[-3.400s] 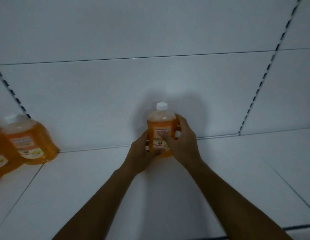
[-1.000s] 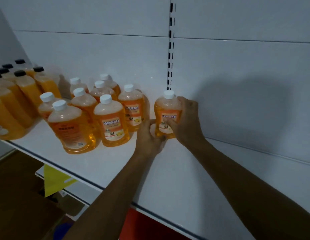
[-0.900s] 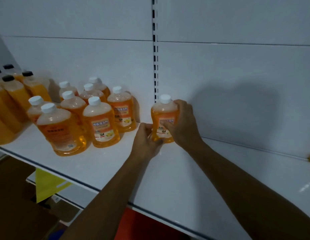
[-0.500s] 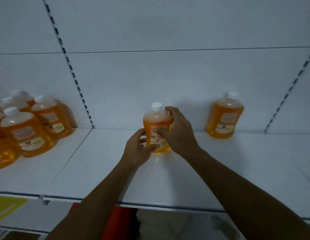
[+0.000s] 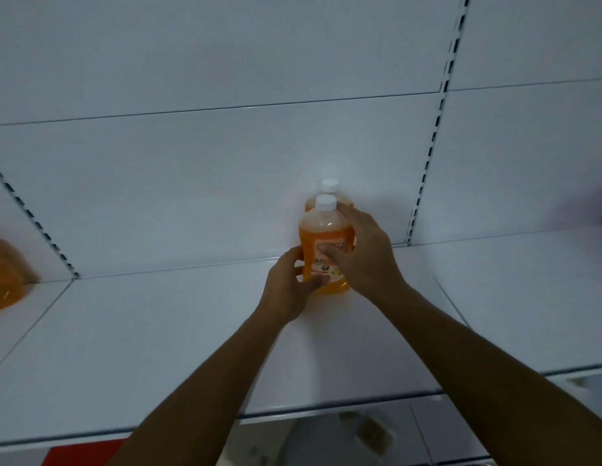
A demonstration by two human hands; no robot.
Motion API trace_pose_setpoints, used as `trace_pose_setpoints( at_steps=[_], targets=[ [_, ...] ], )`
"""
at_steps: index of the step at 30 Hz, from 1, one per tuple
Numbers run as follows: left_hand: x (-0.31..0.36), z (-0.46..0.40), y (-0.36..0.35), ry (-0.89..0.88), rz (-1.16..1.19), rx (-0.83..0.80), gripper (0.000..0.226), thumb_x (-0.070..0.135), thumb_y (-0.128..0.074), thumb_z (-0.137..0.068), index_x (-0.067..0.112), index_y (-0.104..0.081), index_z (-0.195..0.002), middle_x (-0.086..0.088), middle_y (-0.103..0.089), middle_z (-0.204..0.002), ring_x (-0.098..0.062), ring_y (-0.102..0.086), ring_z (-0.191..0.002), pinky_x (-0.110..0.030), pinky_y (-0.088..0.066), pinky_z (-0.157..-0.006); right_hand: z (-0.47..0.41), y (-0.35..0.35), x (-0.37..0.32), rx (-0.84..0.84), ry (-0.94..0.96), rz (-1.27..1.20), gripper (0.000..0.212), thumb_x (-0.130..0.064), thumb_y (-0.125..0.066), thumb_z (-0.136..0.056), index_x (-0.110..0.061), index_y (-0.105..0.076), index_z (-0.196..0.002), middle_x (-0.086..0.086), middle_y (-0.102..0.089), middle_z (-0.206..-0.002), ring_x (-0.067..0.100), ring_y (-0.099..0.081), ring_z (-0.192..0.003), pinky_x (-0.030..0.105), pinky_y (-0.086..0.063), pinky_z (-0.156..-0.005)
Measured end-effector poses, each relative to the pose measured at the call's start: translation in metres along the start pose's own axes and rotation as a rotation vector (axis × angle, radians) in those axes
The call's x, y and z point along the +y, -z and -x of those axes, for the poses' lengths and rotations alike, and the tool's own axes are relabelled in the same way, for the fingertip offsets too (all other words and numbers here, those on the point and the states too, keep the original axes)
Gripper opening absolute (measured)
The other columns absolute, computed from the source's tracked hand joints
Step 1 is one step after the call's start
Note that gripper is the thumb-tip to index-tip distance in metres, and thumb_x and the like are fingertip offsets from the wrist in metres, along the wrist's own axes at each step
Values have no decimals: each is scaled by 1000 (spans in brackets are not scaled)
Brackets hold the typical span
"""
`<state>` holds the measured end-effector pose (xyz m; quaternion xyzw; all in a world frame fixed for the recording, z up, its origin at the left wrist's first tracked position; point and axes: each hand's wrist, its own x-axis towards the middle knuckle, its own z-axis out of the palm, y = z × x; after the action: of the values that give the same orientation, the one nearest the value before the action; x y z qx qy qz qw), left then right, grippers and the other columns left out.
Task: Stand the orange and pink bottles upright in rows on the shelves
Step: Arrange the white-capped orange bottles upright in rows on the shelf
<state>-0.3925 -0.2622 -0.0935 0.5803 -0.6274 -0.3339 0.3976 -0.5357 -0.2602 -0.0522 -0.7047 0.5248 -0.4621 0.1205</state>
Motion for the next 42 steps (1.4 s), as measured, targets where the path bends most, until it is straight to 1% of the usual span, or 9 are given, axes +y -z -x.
trace_pose_setpoints(
  at_steps=[6, 10, 13, 15, 18, 26, 32, 36, 42],
  targets=[
    [2, -8, -19, 62, -10, 29, 56, 26, -72, -86, 18, -47, -136, 1, -58, -132, -9, -54, -107, -25, -43, -90, -6, 1, 19, 0, -18, -25, 67, -21, -73, -83, -20, -41, -142, 4, -48, -137, 16, -48, -120, 22, -38, -94],
    [7, -8, -22, 55, -74, 57, 54, 34, -70, -86, 19, -51, -135, 0, -60, -131, -19, -59, -116, -35, -45, -99, -8, 0, 23, -10, -46, 9, 69, -26, -71, -85, -26, -36, -144, -2, -44, -141, 19, -47, -124, 39, -47, -99],
    [8, -4, -21, 40, -119, 54, 53, 40, -69, -86, 24, -52, -133, 1, -63, -128, -20, -60, -115, -34, -46, -96, -9, -1, 22, -22, -53, 39, 72, -28, -71, -85, -29, -31, -146, -3, -42, -143, 19, -45, -127, 44, -47, -99],
    [10, -1, -18, 20, -189, 37, 56, 45, -70, -84, 26, -50, -133, 2, -62, -129, -22, -60, -116, -33, -45, -93, -7, -2, 20, -45, -43, 61, 82, -30, -72, -84, -29, -22, -150, -2, -33, -151, 20, -36, -136, 46, -43, -104],
    [16, 9, -12, 34, -296, -2, 63, 44, -66, -87, 21, -42, -141, 0, -54, -139, -22, -53, -125, -34, -41, -102, 1, -2, 19, -60, -35, 81, 97, -36, -73, -82, -26, -8, -153, -1, -18, -159, 20, -19, -145, 43, -34, -110],
    [-6, 39, 20, 53, -446, 72, 70, 57, -55, -87, 22, -38, -145, 1, -47, -147, -23, -47, -131, -37, -37, -108, 28, -2, -13, -3, 188, 218, 86, -44, -65, -86, -19, -17, -153, 7, -14, -161, 29, -11, -148, 45, -22, -114],
    [-43, 69, 77, 130, -481, 184, 86, 82, -37, -76, 31, -39, -145, 7, -44, -149, -20, -44, -135, -46, -36, -112, 44, -55, -65, -109, 313, 105, 81, -41, -67, -86, -15, -27, -151, 9, -27, -157, 28, -26, -144, 43, -32, -114],
    [-68, 101, 142, 209, -530, 307, 74, 61, -49, -89, 25, -30, -150, 3, -34, -155, -20, -34, -141, -39, -26, -115, 46, -107, -108, -253, 315, 19, 80, -51, -57, -89, -24, -18, -153, 1, -18, -161, 24, -22, -146, 43, -31, -115],
    [-118, 143, 256, 331, -554, 480, 70, 58, -50, -90, 26, -30, -150, 3, -32, -156, -20, -33, -141, -39, -25, -115, 48, -209, -188, -447, 356, -36, 82, -59, -49, -90, -31, -7, -154, -6, -7, -162, 19, -13, -148, 40, -23, -116]
  ],
)
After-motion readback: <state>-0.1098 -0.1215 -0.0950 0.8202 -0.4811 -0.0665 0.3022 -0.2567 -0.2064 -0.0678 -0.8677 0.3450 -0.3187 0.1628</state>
